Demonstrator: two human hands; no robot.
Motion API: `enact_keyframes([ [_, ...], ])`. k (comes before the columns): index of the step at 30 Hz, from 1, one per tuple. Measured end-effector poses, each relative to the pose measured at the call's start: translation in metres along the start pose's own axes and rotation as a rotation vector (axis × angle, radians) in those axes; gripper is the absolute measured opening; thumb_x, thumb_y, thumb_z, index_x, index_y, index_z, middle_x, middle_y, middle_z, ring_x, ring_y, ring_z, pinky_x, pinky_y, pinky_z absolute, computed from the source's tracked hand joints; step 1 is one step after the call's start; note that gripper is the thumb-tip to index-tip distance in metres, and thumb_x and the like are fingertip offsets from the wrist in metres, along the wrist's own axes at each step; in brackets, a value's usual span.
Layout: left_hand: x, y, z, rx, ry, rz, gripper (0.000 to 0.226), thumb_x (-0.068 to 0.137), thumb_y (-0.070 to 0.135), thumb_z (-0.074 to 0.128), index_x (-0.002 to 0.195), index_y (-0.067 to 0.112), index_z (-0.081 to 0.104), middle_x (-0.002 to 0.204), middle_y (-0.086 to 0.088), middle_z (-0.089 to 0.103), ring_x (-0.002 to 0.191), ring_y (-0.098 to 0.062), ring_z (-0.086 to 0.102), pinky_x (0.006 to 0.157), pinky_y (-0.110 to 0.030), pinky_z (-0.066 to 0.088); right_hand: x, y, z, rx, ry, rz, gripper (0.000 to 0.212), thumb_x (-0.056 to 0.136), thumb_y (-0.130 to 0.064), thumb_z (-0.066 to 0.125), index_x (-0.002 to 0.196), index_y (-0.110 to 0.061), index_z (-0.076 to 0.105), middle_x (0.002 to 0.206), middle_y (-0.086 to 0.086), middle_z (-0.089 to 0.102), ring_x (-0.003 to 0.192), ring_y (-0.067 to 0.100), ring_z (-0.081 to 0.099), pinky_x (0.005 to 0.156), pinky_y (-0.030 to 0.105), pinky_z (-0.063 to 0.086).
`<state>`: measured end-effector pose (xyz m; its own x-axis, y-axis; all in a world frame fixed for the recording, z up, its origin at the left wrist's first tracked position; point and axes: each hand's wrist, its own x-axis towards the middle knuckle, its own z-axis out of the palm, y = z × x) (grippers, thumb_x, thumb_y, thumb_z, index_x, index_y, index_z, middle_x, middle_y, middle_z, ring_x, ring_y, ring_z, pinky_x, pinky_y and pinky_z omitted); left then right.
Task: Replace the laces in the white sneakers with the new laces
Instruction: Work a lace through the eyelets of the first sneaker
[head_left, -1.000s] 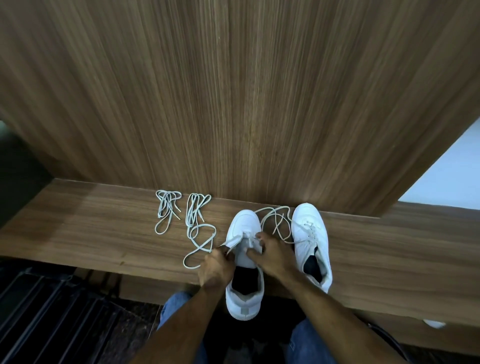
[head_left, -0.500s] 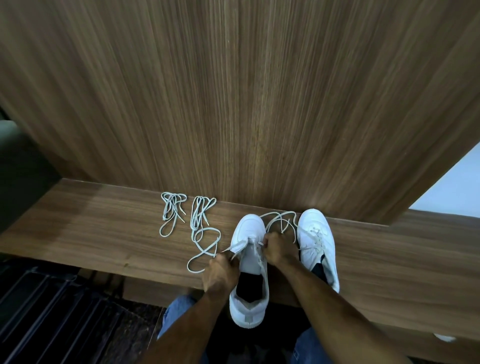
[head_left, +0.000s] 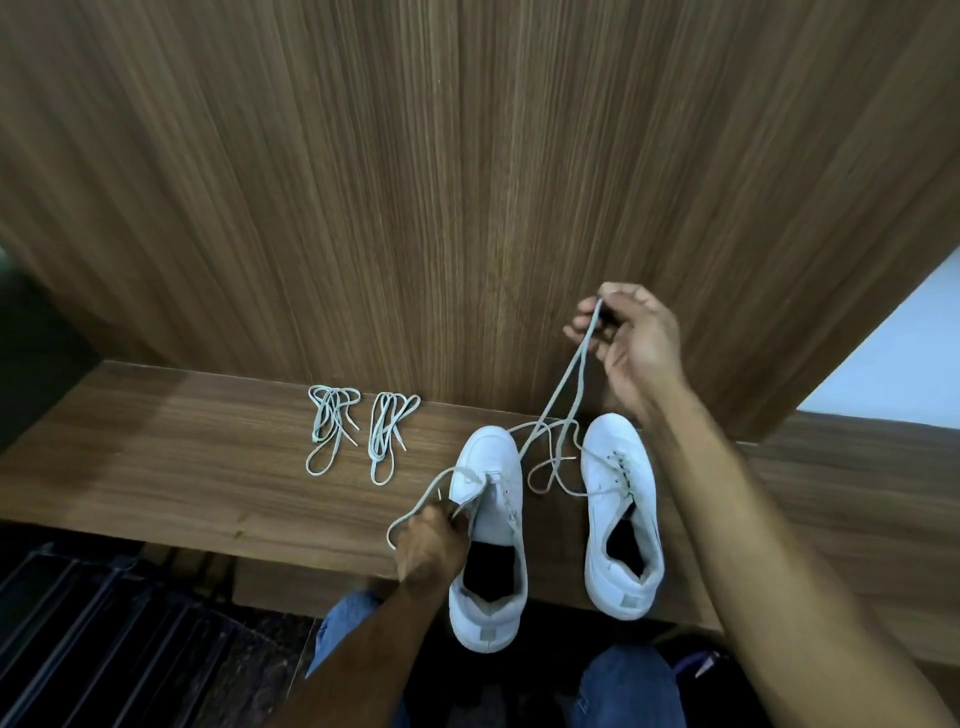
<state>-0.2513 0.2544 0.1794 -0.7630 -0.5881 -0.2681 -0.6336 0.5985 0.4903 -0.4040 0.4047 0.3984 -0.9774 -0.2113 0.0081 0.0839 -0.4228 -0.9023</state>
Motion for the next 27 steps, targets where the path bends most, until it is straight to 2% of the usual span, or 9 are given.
enact_keyframes([
  [3,0.0,0.0,0.0,0.005,-0.005,-0.005,0.04,0.091,0.05,0.045,0.109,0.02,0.064,0.107,-0.014,0.069,0.107,-0.036,0.06,0.091,-0.036,0.046,-0.004,0.042,0.001,-0.405,-0.02,-0.019,0.008,0.096,-0.012,0.054,0.093,-0.013,0.061,0.07,0.0,0.059,0.051,0.009,0.05,0.047,0.024,0.046],
  [5,-0.002,0.0,-0.001,-0.008,-0.001,0.0,0.038,0.092,0.05,0.045,0.108,0.022,0.066,0.106,-0.013,0.069,0.107,-0.036,0.06,0.092,-0.037,0.046,-0.007,0.09,-0.01,-0.7,-0.078,0.052,0.012,0.094,-0.01,0.057,0.102,-0.015,0.066,0.079,-0.001,0.062,0.062,0.01,0.054,0.055,0.024,0.044],
  [7,-0.003,0.002,-0.004,-0.014,0.003,0.015,0.038,0.091,0.05,0.046,0.108,0.022,0.066,0.105,-0.014,0.069,0.108,-0.037,0.06,0.092,-0.037,0.046,-0.011,0.137,-0.024,-1.062,-0.214,0.169,0.023,0.09,-0.011,0.059,0.111,-0.013,0.068,0.098,0.005,0.069,0.088,0.021,0.064,0.076,0.029,0.046],
  [9,-0.003,0.002,-0.006,-0.018,0.0,0.022,0.037,0.092,0.048,0.047,0.11,0.022,0.066,0.106,-0.014,0.069,0.108,-0.036,0.06,0.093,-0.037,0.046,-0.024,0.167,-0.035,-1.39,-0.319,0.269,0.025,0.086,-0.019,0.056,0.107,-0.014,0.068,0.112,0.01,0.068,0.105,0.029,0.063,0.084,0.03,0.045],
  [15,0.001,-0.001,0.0,0.005,-0.027,-0.015,0.045,0.09,0.055,0.043,0.108,0.02,0.064,0.106,-0.013,0.069,0.107,-0.036,0.061,0.092,-0.038,0.047,-0.049,0.179,-0.038,-1.77,-0.269,0.166,0.025,0.087,-0.027,0.054,0.102,-0.012,0.066,0.108,0.01,0.068,0.105,0.031,0.063,0.082,0.032,0.048],
  [17,0.0,0.0,0.0,0.011,-0.022,-0.017,0.046,0.091,0.055,0.042,0.111,0.02,0.064,0.108,-0.013,0.068,0.108,-0.036,0.061,0.092,-0.037,0.046,-0.039,0.175,-0.037,-1.671,-0.238,0.264,0.021,0.083,-0.022,0.053,0.092,-0.01,0.067,0.098,0.012,0.069,0.097,0.031,0.065,0.076,0.031,0.048],
  [20,-0.001,0.001,-0.002,-0.019,-0.014,-0.002,0.042,0.091,0.052,0.045,0.116,0.023,0.063,0.111,-0.012,0.068,0.109,-0.034,0.06,0.091,-0.036,0.046,-0.018,0.152,-0.037,-1.248,-0.169,0.326,0.018,0.083,-0.01,0.052,0.076,-0.006,0.068,0.084,0.01,0.069,0.085,0.027,0.065,0.073,0.035,0.052],
  [23,0.002,-0.001,0.001,-0.023,-0.068,-0.041,0.044,0.09,0.053,0.044,0.117,0.024,0.061,0.116,-0.013,0.065,0.11,-0.036,0.059,0.092,-0.039,0.047,-0.01,0.094,-0.026,-0.76,-0.043,0.234,0.02,0.091,-0.008,0.055,0.076,-0.016,0.066,0.074,0.0,0.063,0.064,0.012,0.053,0.055,0.027,0.041],
  [27,0.003,-0.002,0.004,-0.025,-0.067,-0.041,0.043,0.09,0.053,0.043,0.115,0.024,0.062,0.115,-0.014,0.065,0.109,-0.037,0.059,0.091,-0.038,0.047,-0.005,0.025,-0.01,-0.203,-0.06,0.023,0.023,0.094,-0.004,0.05,0.076,-0.014,0.06,0.081,0.007,0.064,0.073,0.019,0.061,0.059,0.023,0.047],
])
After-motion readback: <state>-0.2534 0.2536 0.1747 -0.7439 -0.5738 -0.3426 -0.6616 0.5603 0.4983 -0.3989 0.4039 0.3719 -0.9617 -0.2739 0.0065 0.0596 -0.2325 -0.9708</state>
